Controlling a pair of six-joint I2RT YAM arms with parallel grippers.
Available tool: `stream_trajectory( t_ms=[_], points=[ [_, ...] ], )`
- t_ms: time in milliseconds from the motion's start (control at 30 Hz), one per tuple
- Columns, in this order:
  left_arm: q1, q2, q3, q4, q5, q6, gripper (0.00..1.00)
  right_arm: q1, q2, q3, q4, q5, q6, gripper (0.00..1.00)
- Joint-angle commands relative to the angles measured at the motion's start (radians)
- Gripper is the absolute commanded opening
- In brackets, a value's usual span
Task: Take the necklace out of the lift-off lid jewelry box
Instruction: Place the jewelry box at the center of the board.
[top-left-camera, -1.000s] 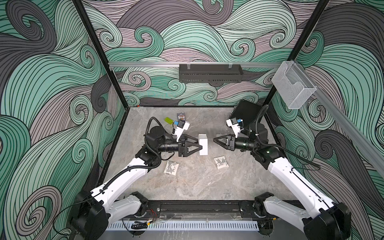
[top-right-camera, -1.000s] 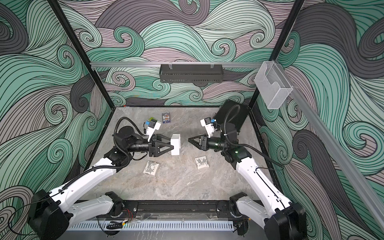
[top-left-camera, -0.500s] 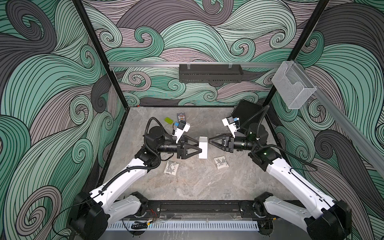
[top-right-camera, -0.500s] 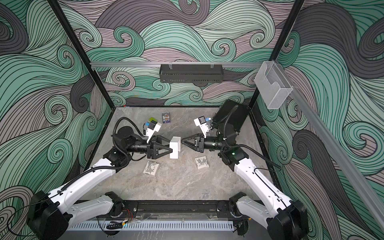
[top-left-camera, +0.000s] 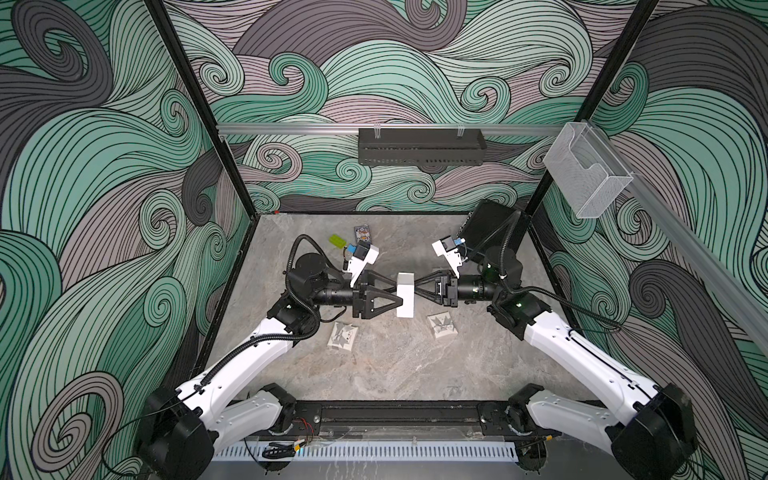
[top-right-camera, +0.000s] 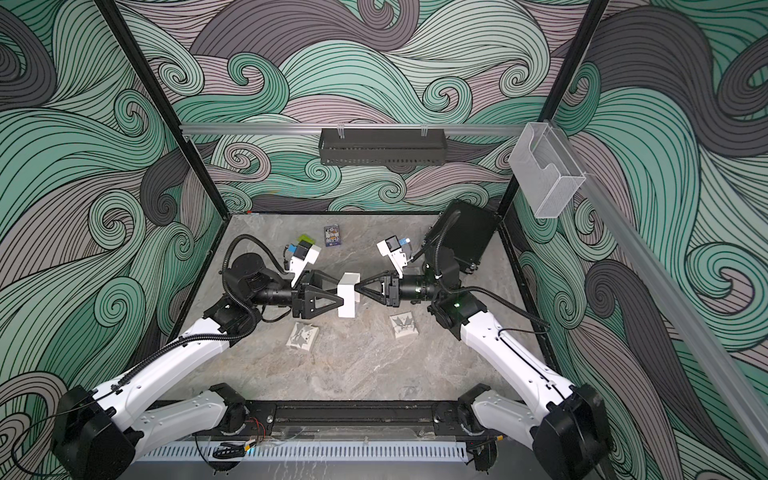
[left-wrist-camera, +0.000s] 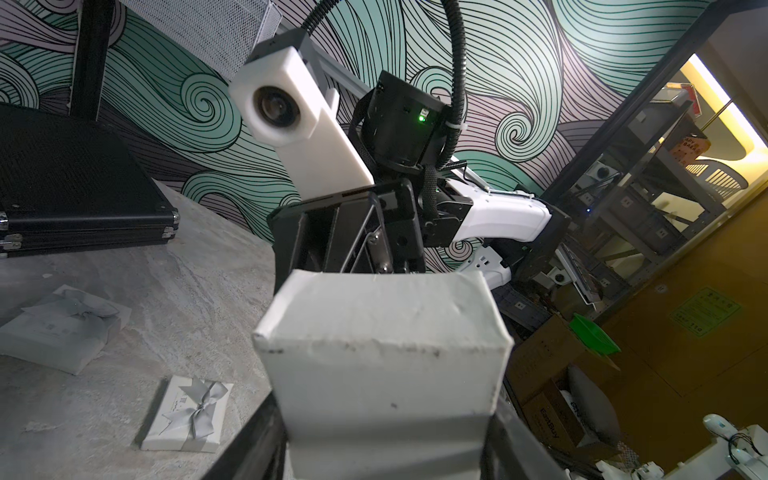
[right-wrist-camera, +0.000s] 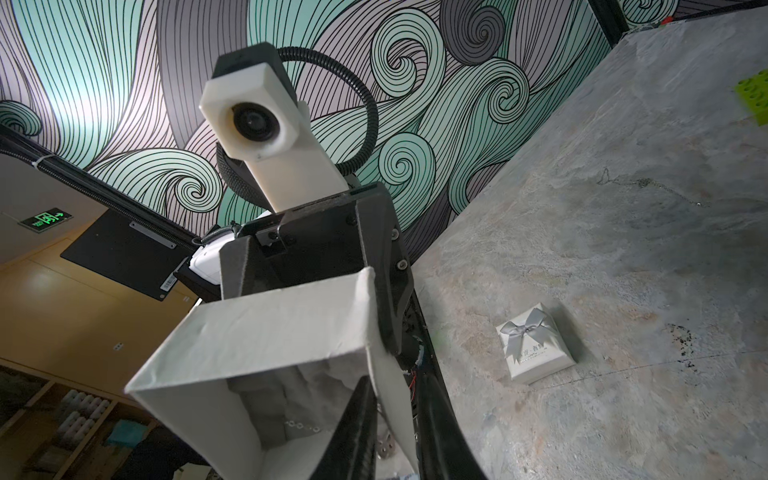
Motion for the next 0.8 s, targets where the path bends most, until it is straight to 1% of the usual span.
stream_trajectory(
  t_ms=[0,33,100,133,167,200,333,400,433,500,567,667,733,767],
  points=[
    [-0.006,-0.013,0.047,0.008,0.016,0.024,0.52,0.011,0.012,0.0,0.062,-0.013,0.013,0.19],
    [-0.006,-0.012,0.046,0.008,0.016,0.024,0.52,0.012,0.012,0.0,0.061,-0.015,0.013,0.17],
    [-0.007,-0.011,0.046,0.005,0.013,0.028,0.53,0.014,0.012,-0.005,0.062,-0.016,0.013,0.09],
    [-0.006,-0.011,0.047,0.002,0.01,0.031,0.56,0.014,0.011,-0.007,0.06,-0.017,0.012,0.05],
    [-0.006,-0.011,0.046,-0.004,0.003,0.035,0.66,0.013,0.007,-0.01,0.054,-0.015,0.009,0.03],
    [-0.006,-0.012,0.047,-0.016,-0.009,0.042,0.71,0.013,0.004,-0.012,0.044,-0.013,0.005,0.01],
    [-0.005,-0.014,0.046,-0.051,-0.038,0.066,0.81,0.013,-0.018,-0.011,-0.053,0.032,-0.044,0.0],
    [-0.003,-0.023,0.047,-0.096,-0.07,0.095,0.83,0.009,-0.031,0.003,-0.16,0.074,-0.098,0.0],
    [-0.002,-0.032,0.049,-0.137,-0.107,0.118,0.83,0.007,-0.036,0.013,-0.229,0.103,-0.132,0.0],
    [0.002,-0.067,0.05,-0.258,-0.265,0.178,0.84,0.007,-0.044,0.06,-0.448,0.231,-0.241,0.0],
    [0.003,-0.108,0.039,-0.36,-0.478,0.206,0.85,0.008,-0.034,0.101,-0.648,0.396,-0.334,0.0],
    [0.006,-0.158,-0.016,-0.397,-0.729,0.211,0.85,0.009,0.026,0.125,-0.817,0.582,-0.408,0.0],
    [0.006,-0.17,-0.065,-0.364,-0.819,0.204,0.85,0.015,0.089,0.129,-0.874,0.656,-0.425,0.0],
    [0.006,-0.171,-0.085,-0.36,-0.836,0.206,0.85,0.022,0.122,0.127,-0.891,0.687,-0.429,0.0]
  ],
)
